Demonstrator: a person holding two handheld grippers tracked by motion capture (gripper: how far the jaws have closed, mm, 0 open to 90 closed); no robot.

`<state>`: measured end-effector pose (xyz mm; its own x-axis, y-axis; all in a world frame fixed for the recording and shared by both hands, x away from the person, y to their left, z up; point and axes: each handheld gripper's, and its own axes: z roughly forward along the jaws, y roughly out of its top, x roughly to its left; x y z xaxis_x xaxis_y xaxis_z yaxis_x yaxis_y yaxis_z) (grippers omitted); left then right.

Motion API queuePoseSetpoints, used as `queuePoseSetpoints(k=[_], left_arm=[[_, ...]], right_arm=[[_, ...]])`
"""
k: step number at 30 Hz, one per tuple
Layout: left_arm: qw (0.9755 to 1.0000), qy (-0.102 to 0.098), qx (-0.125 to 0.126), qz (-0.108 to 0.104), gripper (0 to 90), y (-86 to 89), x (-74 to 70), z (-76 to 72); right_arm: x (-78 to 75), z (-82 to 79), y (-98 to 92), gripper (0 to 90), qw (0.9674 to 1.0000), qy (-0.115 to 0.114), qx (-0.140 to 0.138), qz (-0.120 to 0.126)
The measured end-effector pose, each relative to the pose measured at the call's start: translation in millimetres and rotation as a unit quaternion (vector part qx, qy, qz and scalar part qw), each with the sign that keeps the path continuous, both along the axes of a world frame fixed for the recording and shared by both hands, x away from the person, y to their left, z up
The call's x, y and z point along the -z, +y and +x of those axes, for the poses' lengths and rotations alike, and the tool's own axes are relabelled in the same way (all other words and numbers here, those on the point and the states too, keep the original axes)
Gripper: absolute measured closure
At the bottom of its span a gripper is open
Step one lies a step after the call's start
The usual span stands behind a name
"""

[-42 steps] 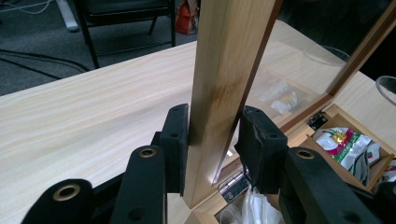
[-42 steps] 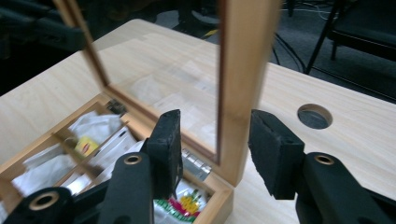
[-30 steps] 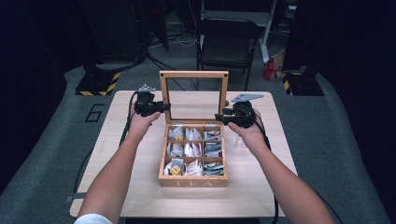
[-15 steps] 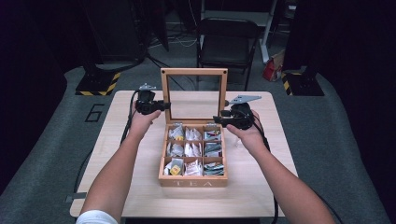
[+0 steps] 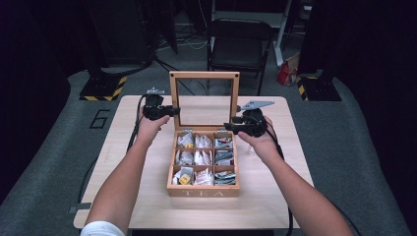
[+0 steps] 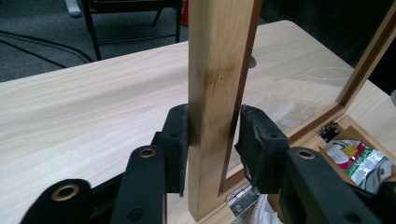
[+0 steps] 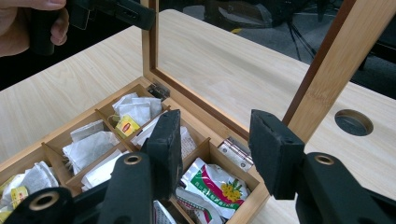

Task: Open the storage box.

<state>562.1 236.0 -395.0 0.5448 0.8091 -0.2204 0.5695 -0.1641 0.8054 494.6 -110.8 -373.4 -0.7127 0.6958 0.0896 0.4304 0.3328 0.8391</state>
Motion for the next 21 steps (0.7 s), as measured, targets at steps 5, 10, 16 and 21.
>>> queuePoseSetpoints(k=[5, 10, 16, 21], left_arm=[[1.0, 0.005, 0.001, 0.001, 60.1, 1.6, 0.4, -1.9], [0.9999, 0.01, 0.002, 0.004, 58.3, 9.2, -1.7, -9.2], [1.0, 0.005, -0.002, 0.007, 56.7, 15.3, -8.0, -21.9], [0.9999, -0.005, 0.014, 0.007, 56.2, 14.7, -14.4, -34.2]], right_arm=[[0.1, -1.0, 0.6, 51.9, 1.0, 0.001, -0.003, 0.002], [-0.6, -6.8, 3.5, 51.1, 0.9999, 0.003, -0.008, 0.005], [-0.1, -16.2, 9.8, 46.4, 0.9997, -0.001, -0.024, -0.003], [0.2, -27.1, 17.0, 45.6, 0.9992, -0.006, -0.038, -0.006]])
